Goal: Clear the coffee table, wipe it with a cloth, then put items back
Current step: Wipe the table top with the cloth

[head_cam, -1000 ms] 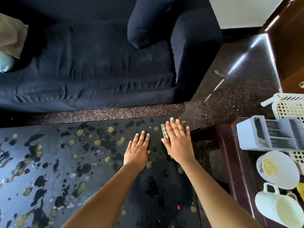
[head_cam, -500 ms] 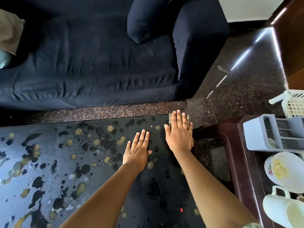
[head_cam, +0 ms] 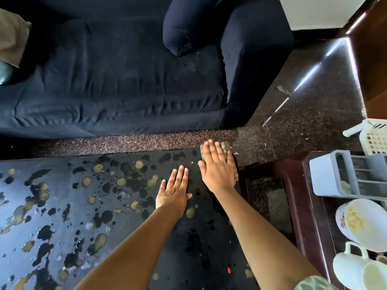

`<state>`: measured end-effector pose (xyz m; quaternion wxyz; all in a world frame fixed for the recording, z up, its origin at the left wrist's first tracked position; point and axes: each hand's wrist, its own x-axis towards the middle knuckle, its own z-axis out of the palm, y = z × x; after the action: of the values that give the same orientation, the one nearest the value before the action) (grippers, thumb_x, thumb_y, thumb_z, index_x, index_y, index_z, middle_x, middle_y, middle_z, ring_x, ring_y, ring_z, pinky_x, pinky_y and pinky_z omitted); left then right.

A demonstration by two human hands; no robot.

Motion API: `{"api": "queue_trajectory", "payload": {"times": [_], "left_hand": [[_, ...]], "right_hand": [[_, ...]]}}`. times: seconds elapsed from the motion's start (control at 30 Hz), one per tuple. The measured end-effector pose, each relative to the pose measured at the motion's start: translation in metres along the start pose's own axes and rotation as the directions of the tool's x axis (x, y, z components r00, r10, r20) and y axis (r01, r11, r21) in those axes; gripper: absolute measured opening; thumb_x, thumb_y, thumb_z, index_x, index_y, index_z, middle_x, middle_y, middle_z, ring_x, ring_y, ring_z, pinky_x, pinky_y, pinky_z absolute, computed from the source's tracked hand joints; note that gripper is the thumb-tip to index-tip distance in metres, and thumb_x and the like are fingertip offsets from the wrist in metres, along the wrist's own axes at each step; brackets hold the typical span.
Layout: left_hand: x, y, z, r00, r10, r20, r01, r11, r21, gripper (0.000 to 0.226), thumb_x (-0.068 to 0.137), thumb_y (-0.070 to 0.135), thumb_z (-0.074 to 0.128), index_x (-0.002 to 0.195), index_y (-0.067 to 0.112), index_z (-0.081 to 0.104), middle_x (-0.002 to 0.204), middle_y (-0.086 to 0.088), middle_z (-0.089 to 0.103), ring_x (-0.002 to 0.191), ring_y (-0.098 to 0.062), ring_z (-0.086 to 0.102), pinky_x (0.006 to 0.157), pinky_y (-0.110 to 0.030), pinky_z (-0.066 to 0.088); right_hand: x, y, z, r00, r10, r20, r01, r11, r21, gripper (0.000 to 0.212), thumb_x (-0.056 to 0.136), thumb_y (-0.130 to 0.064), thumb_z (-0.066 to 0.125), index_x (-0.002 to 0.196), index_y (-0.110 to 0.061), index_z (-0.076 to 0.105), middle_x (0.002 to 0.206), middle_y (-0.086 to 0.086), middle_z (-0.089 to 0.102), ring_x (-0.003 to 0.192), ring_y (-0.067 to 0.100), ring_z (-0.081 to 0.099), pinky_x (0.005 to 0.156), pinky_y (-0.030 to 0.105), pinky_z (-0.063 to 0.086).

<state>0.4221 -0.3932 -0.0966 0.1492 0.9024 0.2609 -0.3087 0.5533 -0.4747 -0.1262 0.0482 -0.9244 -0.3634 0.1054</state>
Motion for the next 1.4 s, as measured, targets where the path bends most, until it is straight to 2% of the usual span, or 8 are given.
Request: {"api": "queue_trajectory", "payload": {"times": [0.13, 0.3, 0.37, 0.57, 0.77, 1.0, 1.23, 1.4], "left_hand": [[0.0, 0.001, -0.002, 1.0, -0.009, 0.015, 0.009, 1.0, -0.014, 0.072, 0.103, 0.037, 0.029, 0.145, 0.02, -0.027, 0.153, 0.006, -0.032, 0.143, -0.013, -0.023, 0.119, -0.04, -0.003], [0.002, 0.0, 0.0, 1.0, -0.008, 0.013, 0.008, 1.0, -0.028, 0.072, 0.103, 0.036, 0.029, 0.145, 0.02, -0.027, 0.153, 0.007, -0.033, 0.143, -0.012, -0.024, 0.119, -0.039, -0.004], [0.002, -0.001, 0.001, 1.0, -0.011, 0.019, 0.012, 1.0, -0.02, 0.072, 0.103, 0.036, 0.029, 0.146, 0.02, -0.027, 0.153, 0.007, -0.033, 0.143, -0.012, -0.024, 0.119, -0.039, -0.003], [0.002, 0.0, -0.002, 0.999, -0.012, 0.032, 0.013, 0.999, -0.034, 0.074, 0.103, 0.036, 0.03, 0.145, 0.019, -0.028, 0.152, 0.007, -0.034, 0.143, -0.012, -0.025, 0.12, -0.039, -0.002], [0.003, 0.0, -0.002, 0.999, -0.018, 0.044, 0.019, 1.0, -0.018, 0.073, 0.103, 0.036, 0.03, 0.145, 0.02, -0.029, 0.152, 0.007, -0.035, 0.142, -0.012, -0.025, 0.12, -0.039, -0.003], [0.003, -0.001, -0.003, 0.997, -0.008, 0.071, 0.01, 0.999, -0.033, 0.075, 0.103, 0.038, 0.03, 0.143, 0.021, -0.03, 0.151, 0.008, -0.036, 0.141, -0.011, -0.027, 0.12, -0.039, -0.003], [0.004, -0.002, -0.003, 0.998, -0.013, 0.06, 0.013, 1.0, -0.003, 0.073, 0.103, 0.039, 0.028, 0.143, 0.022, -0.031, 0.15, 0.009, -0.037, 0.141, -0.01, -0.027, 0.12, -0.038, -0.003], [0.002, -0.003, -0.005, 0.997, -0.007, 0.076, 0.008, 1.0, -0.008, 0.073, 0.103, 0.04, 0.028, 0.142, 0.022, -0.031, 0.15, 0.009, -0.037, 0.141, -0.01, -0.027, 0.119, -0.038, -0.004]], "right_hand": [[-0.032, 0.034, 0.002, 0.958, -0.281, 0.06, 0.283, 0.959, -0.031, 0.059, 0.094, -0.045, 0.028, 0.148, -0.022, 0.029, 0.155, -0.004, 0.027, 0.143, 0.016, 0.025, 0.11, 0.048, 0.032], [0.004, 0.022, -0.005, 0.991, 0.13, 0.023, -0.131, 0.991, 0.039, 0.059, 0.099, -0.045, 0.02, 0.152, -0.02, 0.008, 0.159, -0.002, 0.006, 0.147, 0.02, 0.004, 0.117, 0.047, 0.01], [0.015, 0.002, -0.003, 0.99, 0.138, 0.039, -0.14, 0.99, 0.029, 0.06, 0.099, -0.045, 0.019, 0.152, -0.021, 0.005, 0.16, -0.002, 0.003, 0.147, 0.019, 0.0, 0.118, 0.046, 0.005], [-0.025, 0.044, -0.001, 0.926, -0.372, 0.063, 0.375, 0.925, -0.053, 0.059, 0.094, -0.044, 0.032, 0.149, -0.023, 0.027, 0.155, -0.005, 0.027, 0.143, 0.015, 0.023, 0.111, 0.048, 0.031], [0.01, 0.006, -0.002, 0.996, 0.081, 0.022, -0.082, 0.996, 0.03, 0.061, 0.098, -0.048, 0.021, 0.152, -0.023, 0.008, 0.159, -0.006, 0.004, 0.147, 0.018, 0.003, 0.116, 0.049, 0.006], [-0.025, 0.043, -0.002, 0.902, -0.426, 0.068, 0.43, 0.901, -0.057, 0.061, 0.092, -0.039, 0.03, 0.149, -0.017, 0.027, 0.155, 0.0, 0.026, 0.144, 0.019, 0.021, 0.113, 0.048, 0.029], [0.008, -0.008, 0.005, 0.998, 0.056, -0.042, -0.056, 0.998, 0.018, 0.062, 0.095, -0.039, 0.016, 0.149, -0.01, 0.022, 0.156, 0.01, 0.022, 0.144, 0.025, 0.02, 0.116, 0.05, 0.019], [-0.024, 0.025, 0.004, 0.941, -0.337, 0.029, 0.338, 0.938, -0.077, 0.061, 0.093, -0.041, 0.028, 0.148, -0.013, 0.029, 0.155, 0.004, 0.026, 0.143, 0.021, 0.024, 0.114, 0.047, 0.027]]}}
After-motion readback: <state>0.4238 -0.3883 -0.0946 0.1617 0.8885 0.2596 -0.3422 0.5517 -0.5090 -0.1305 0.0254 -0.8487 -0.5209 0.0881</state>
